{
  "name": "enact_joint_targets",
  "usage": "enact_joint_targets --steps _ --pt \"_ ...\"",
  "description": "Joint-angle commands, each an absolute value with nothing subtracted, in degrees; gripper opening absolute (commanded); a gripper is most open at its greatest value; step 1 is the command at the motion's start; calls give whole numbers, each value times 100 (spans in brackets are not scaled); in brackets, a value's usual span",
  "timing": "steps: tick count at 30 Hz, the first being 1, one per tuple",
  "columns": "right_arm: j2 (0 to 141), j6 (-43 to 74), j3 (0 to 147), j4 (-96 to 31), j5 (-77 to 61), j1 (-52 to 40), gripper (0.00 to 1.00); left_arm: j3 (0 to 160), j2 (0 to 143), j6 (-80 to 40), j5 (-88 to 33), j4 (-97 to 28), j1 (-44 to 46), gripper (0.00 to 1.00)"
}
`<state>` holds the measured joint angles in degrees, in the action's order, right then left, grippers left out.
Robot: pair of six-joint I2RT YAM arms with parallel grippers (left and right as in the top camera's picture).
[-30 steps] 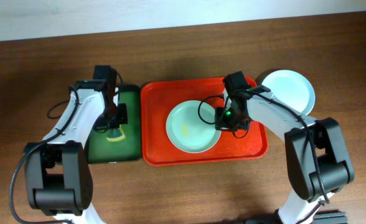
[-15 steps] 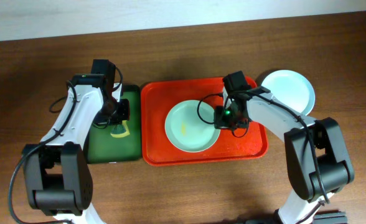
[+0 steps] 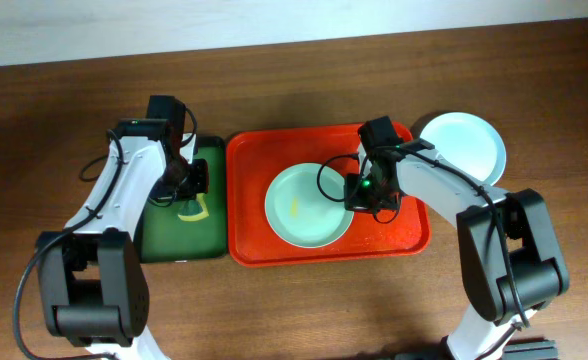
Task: Clean dirty plates on tray and stack at the side
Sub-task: 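Grasp the sponge with the left gripper and lift it toward the plate, then scrub the pale green plate with the sponge in the left gripper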
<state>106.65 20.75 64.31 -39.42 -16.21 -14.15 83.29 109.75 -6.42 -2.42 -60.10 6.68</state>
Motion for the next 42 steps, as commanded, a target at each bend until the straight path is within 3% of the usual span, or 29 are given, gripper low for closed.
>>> enact_joint_targets --steps 1,3,10,24,26,27,28,29,30,32,36,42 --pt "10621 2045 6407 -3962 -1603 -1470 23 8464 10969 -545 -325 -6012 650 0" --pt "10621 2045 6407 -3957 -1586 -1466 40 8464 10969 -545 -325 -6012 650 0" --pt "10621 2045 6405 -3959 -1586 -1461 57 8453 10971 -545 -325 -6014 650 0" --pt "10621 2045 6407 -3953 -1586 -1461 63 8451 10971 -545 -325 -6014 650 0" --pt "10621 2045 6405 -3874 -1586 -1461 55 8451 10971 -548 -325 -6014 659 0" --pt "10621 2045 6405 -3830 -1586 -1461 31 8451 10971 -548 -325 -6016 687 0" --pt "10621 2045 6405 -3809 -1588 -1461 24 8453 10971 -548 -322 -6023 705 0" --pt "10621 2045 6405 -3800 -1586 -1461 25 8455 10971 -548 -320 -6040 725 0" --pt "10621 2045 6405 -3782 -1586 -1461 34 8460 10971 -548 -303 -6051 727 0" --pt "10621 2047 6405 -3760 -1588 -1461 36 8460 10971 -548 -224 -6036 725 0" --pt "10621 2047 6405 -3769 -1588 -1461 5 8458 10971 -548 -213 -6007 757 0" --pt "10621 2049 6405 -3806 -1590 -1461 4 8460 10971 -550 -60 -6018 923 0"
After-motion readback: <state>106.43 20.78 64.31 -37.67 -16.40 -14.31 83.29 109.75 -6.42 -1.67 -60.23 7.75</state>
